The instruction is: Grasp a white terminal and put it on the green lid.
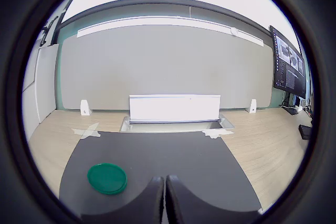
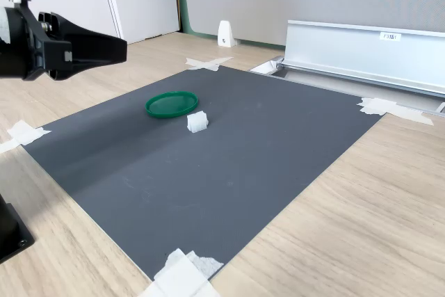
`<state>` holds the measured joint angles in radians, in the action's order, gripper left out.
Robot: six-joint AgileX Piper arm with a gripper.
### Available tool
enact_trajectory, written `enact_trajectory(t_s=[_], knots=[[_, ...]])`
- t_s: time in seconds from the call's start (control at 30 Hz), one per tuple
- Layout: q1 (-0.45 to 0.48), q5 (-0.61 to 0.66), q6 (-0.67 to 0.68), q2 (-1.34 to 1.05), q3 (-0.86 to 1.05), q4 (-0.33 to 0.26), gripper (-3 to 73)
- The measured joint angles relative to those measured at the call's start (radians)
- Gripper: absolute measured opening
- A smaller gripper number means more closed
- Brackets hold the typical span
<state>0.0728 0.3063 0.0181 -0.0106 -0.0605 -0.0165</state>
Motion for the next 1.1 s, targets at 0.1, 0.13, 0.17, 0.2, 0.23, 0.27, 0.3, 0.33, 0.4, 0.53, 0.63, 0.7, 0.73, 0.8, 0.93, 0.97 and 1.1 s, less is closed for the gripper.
enact_trajectory(t_s=[0.1,0.13,0.17,0.2,0.23,0.27,0.3,0.33,0.4,0.53,0.63,0.7,0.73,0.8,0.93,0.97,1.1], knots=[[0.000,0.000,0.000,0.000,0.000,0.000,-0.8],[0.000,0.000,0.000,0.000,0.000,0.000,-0.8],[0.000,0.000,0.000,0.000,0.000,0.000,-0.8],[0.000,0.000,0.000,0.000,0.000,0.000,-0.8],[0.000,0.000,0.000,0.000,0.000,0.000,-0.8],[0.000,0.000,0.000,0.000,0.000,0.000,-0.8],[0.000,0.000,0.000,0.000,0.000,0.000,-0.8],[0.000,0.000,0.000,0.000,0.000,0.000,-0.8],[0.000,0.000,0.000,0.000,0.000,0.000,-0.8],[0.000,0.000,0.000,0.000,0.000,0.000,-0.8],[0.000,0.000,0.000,0.000,0.000,0.000,-0.8],[0.000,0.000,0.000,0.000,0.000,0.000,-0.8],[0.000,0.000,0.000,0.000,0.000,0.000,-0.8],[0.000,0.000,0.000,0.000,0.000,0.000,-0.8],[0.000,0.003,0.000,0.000,-0.007,0.009,-0.8],[0.000,0.004,0.001,0.008,-0.019,0.016,-0.8],[0.000,0.004,0.001,0.113,-0.093,0.016,-0.8]])
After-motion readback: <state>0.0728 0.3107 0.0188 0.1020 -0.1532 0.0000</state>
